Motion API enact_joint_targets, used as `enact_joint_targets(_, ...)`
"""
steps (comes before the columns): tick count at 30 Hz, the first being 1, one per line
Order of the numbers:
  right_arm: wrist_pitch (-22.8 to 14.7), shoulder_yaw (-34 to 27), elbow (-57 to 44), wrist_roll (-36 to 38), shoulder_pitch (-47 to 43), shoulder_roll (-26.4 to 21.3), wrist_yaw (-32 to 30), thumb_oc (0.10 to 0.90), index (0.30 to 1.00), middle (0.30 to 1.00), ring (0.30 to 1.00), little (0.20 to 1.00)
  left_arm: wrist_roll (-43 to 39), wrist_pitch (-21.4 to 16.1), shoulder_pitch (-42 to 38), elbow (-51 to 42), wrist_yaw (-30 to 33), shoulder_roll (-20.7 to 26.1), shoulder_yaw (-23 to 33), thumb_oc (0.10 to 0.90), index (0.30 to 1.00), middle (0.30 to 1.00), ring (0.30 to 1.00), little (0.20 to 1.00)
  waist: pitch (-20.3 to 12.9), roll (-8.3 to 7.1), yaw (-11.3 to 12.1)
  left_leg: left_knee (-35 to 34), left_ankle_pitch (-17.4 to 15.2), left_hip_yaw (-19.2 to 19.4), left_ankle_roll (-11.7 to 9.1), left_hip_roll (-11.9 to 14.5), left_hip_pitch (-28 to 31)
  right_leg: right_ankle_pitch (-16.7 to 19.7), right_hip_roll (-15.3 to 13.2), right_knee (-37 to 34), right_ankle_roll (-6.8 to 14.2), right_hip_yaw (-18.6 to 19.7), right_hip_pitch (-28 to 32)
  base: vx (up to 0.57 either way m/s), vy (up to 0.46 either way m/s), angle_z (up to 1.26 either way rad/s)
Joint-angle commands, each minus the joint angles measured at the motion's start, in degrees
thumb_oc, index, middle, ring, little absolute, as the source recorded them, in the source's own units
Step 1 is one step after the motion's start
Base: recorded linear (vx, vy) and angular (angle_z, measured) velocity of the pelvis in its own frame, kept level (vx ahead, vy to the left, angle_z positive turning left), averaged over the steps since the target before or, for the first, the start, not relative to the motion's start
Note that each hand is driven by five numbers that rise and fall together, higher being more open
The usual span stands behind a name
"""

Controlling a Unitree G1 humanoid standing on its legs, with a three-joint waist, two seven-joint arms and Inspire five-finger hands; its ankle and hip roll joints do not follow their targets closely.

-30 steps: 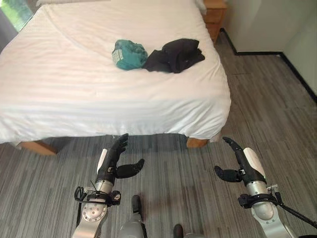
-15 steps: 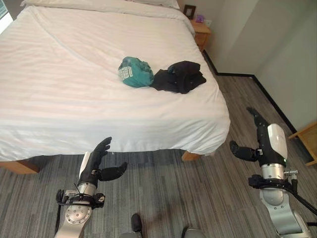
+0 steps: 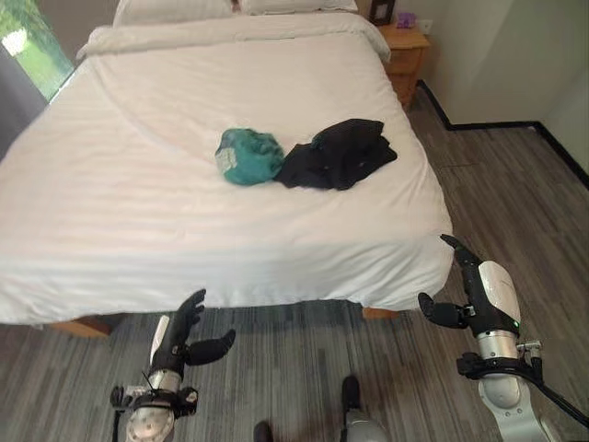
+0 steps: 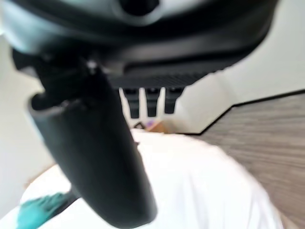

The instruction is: Pick up bed clothes into laundry basket.

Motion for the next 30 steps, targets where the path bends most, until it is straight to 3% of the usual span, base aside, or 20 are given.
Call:
enact_joint_targets(1,-3.7,-6.7,-6.4,1.3,-7.1,-4.3,-3.0,0.8,0.9,0.9,0.9,0.9,-2.2,-6.6,-7.7,-10.0,-0.1,2.0,1.4,0.8,0.9,0.9,0.9,0.9,3.8,-0.34,-0.4,24.4,4.6,-4.7,-2.5,3.1,-5.1,-8.4,-2.7,0.6,1.1,-0.7,2.7,0.21,-0.314,0.15)
enact_joint_targets(2,-3.5,-7.5,-6.5,1.7,-8.0,-5.5,-3.6,0.8,0.9,0.9,0.9,0.9,-2.8,-6.9,-8.5,-10.3,0.0,2.0,0.8,0.8,0.9,0.9,0.9,0.9,4.9,-1.5,0.1,29.2,6.0,-3.4,-2.2,2.6,-9.2,-9.9,-3.1,0.6,0.0,-0.1,4.8,0.28,-0.34,0.24)
enact_joint_targets(3,-3.3,-7.5,-6.4,1.7,-8.5,-5.8,-3.7,0.8,0.9,0.9,0.9,0.9,-2.5,-7.0,-8.5,-10.7,0.0,2.1,0.7,0.8,0.9,0.9,0.9,0.9,5.1,-1.57,0.3,30.0,4.7,-3.0,-2.0,2.0,-11.2,-10.3,-3.1,0.6,-0.1,0.2,5.1,0.29,-0.279,0.11)
enact_joint_targets(6,-3.0,-7.9,-6.2,1.7,-8.7,-6.5,-4.1,0.8,0.9,0.9,0.9,0.9,-2.2,-7.0,-7.9,-11.3,-0.2,1.7,0.7,0.8,0.9,0.9,0.9,0.9,4.8,-1.35,0.4,26.4,2.7,-1.7,-1.4,1.5,-13.0,-11.2,-3.0,0.6,0.1,0.6,5.9,0.18,-0.044,-0.11)
enact_joint_targets(7,-3.2,-8.0,-6.4,1.8,-8.7,-6.8,-4.1,0.8,0.9,0.9,0.9,0.9,-2.1,-7.0,-7.4,-11.4,-0.3,1.4,0.5,0.8,0.9,0.9,0.9,0.9,4.5,-1.13,0.6,22.6,2.3,-0.9,-1.2,1.6,-12.9,-11.7,-2.9,0.6,0.3,0.8,6.3,0.27,0.027,-0.38)
enact_joint_targets(8,-3.4,-8.3,-6.5,1.9,-8.5,-7.2,-4.2,0.8,0.9,0.9,0.9,0.9,-1.9,-7.0,-6.8,-11.7,-0.4,1.2,0.2,0.8,0.9,0.9,0.9,0.9,3.7,-0.53,0.8,13.9,1.2,-0.1,-0.6,1.6,-12.0,-12.5,-2.4,0.6,0.8,0.8,7.1,0.37,0.046,-0.23)
enact_joint_targets(10,-3.5,-8.9,-6.9,1.3,-8.4,-8.0,-5.2,0.8,0.9,0.9,0.9,0.9,-1.5,-6.8,-7.0,-11.1,0.0,0.8,-0.5,0.8,0.9,0.9,0.9,0.9,3.0,0.16,0.9,4.0,4.2,1.1,-1.0,1.9,-10.5,-13.4,-2.2,0.6,1.5,0.2,8.4,0.32,0.086,-0.09)
enact_joint_targets(12,-3.4,-9.8,-7.1,0.8,-8.4,-8.5,-6.3,0.8,0.9,0.9,0.9,0.9,-1.3,-6.8,-7.5,-10.9,0.3,0.7,-1.0,0.8,0.9,0.9,0.9,0.9,2.5,0.57,0.7,-0.3,6.9,2.6,-1.5,3.5,-10.1,-14.3,-2.3,0.6,1.7,-0.4,9.4,0.19,0.092,-0.05)
enact_joint_targets(17,-3.3,-12.9,-8.3,-1.7,-8.1,-10.3,-8.1,0.8,0.9,0.9,0.9,0.9,-1.2,-7.0,-6.9,-11.0,-0.3,0.8,-2.0,0.8,0.9,0.9,0.9,0.9,0.9,1.49,-0.6,-5.4,7.6,4.8,-1.9,5.5,-6.2,-15.3,-1.7,0.6,2.3,-1.5,12.3,0.22,0.155,0.1)
enact_joint_targets(20,-2.9,-13.9,-8.1,-2.4,-8.9,-11.6,-8.5,0.8,0.9,0.9,0.9,0.9,-0.4,-6.8,-6.6,-10.6,-0.7,1.8,-2.3,0.8,0.9,0.9,0.9,0.9,-0.6,0.02,-0.3,-5.4,6.8,5.7,-1.7,5.1,-4.7,-14.6,-2.6,0.6,3.0,-1.2,13.4,0.18,0.148,0.15)
enact_joint_targets(21,-2.5,-13.8,-6.2,-2.2,-10.9,-14.2,-8.9,0.8,0.9,0.9,0.9,0.9,-0.3,-6.9,-6.1,-10.1,-0.9,2.8,-2.3,0.8,0.9,0.9,0.9,0.9,-1.2,-1.29,0.7,-5.4,5.8,6.5,-1.3,4.7,-3.8,-14.3,-3.5,0.6,3.7,-1.4,13.9,0.1,0.121,0.08)
enact_joint_targets(22,-2.6,-13.7,-6.0,-2.2,-11.2,-14.3,-9.0,0.8,0.9,0.9,0.9,0.9,-0.4,-7.0,-6.2,-10.1,-0.9,2.8,-2.2,0.8,0.9,0.9,0.9,0.9,-1.2,-1.27,0.7,-5.4,6.0,6.6,-1.2,4.8,-3.9,-14.1,-3.5,0.6,3.6,-1.3,13.7,0.14,0.185,0.07)
enact_joint_targets(23,-2.3,-13.4,-4.4,-2.3,-12.5,-16.4,-9.3,0.8,0.9,0.9,0.9,0.9,-0.5,-7.0,-5.9,-9.8,-1.0,3.1,-2.1,0.8,0.9,0.9,0.9,0.9,-1.6,-1.87,1.3,-5.4,5.4,6.7,-1.0,4.4,-3.8,-13.8,-4.0,0.6,4.0,-1.3,13.6,0.13,0.199,0.04)
enact_joint_targets(24,-1.5,-12.7,-0.4,-1.5,-15.7,-20.7,-9.9,0.8,0.9,0.9,0.9,0.9,-0.9,-6.8,-5.4,-7.9,-0.9,4.1,-2.5,0.8,0.9,0.9,0.9,0.9,-2.2,-3.4,2.8,-5.4,4.1,6.7,-0.5,3.6,-3.8,-12.9,-5.0,0.6,5.0,-1.7,13.7,0.13,0.2,0.03)
enact_joint_targets(25,-1.6,-12.4,0.0,-1.4,-16.1,-20.8,-10.0,0.8,0.9,0.9,0.9,0.9,-1.0,-6.8,-5.5,-7.9,-0.9,4.0,-2.4,0.8,0.9,0.9,0.9,0.9,-2.1,-3.36,2.7,-5.4,4.3,6.8,-0.4,3.6,-4.0,-12.7,-5.0,0.6,5.0,-1.6,13.5,0.15,0.232,-0.02)
enact_joint_targets(26,-0.7,-10.8,4.6,0.3,-19.7,-24.0,-9.9,0.8,0.9,0.9,0.9,0.9,-1.7,-6.3,-5.0,-5.6,-1.4,4.9,-3.0,0.8,0.9,0.9,0.9,0.9,-2.2,-4.82,4.2,-5.4,3.0,6.8,0.2,2.7,-4.1,-11.3,-5.9,1.1,5.8,-2.2,13.8,0.05,0.103,-0.03)
enact_joint_targets(27,-0.8,-10.5,4.9,0.3,-20.0,-24.1,-10.0,0.8,0.9,0.9,0.9,0.9,-1.8,-6.3,-5.1,-5.5,-1.4,4.8,-2.9,0.8,0.9,0.9,0.9,0.9,-2.2,-4.79,4.2,-5.4,3.2,6.9,0.3,2.7,-4.3,-11.0,-5.8,1.0,5.8,-2.2,13.6,0.11,0.19,-0.01)
enact_joint_targets(28,0.0,-8.5,9.3,1.9,-23.5,-26.9,-9.7,0.8,0.9,0.9,0.9,0.9,-2.3,-5.8,-4.6,-3.6,-1.9,5.9,-3.0,0.8,0.9,0.9,0.9,0.9,-1.8,-5.66,5.4,-5.4,2.2,6.9,0.8,2.2,-4.2,-10.5,-6.5,5.8,6.6,-2.5,11.9,0.02,0.092,0.09)
enact_joint_targets(30,0.1,-6.9,11.7,3.1,-26.1,-28.3,-9.7,0.8,0.9,0.9,0.9,0.9,-2.5,-5.6,-4.4,-2.7,-2.2,6.4,-2.9,0.8,0.9,0.9,0.9,0.9,-1.5,-6.01,5.9,-5.4,2.2,7.0,1.0,2.1,-4.6,-9.9,-6.5,8.3,7.1,-2.2,10.2,0.06,0.096,0.03)
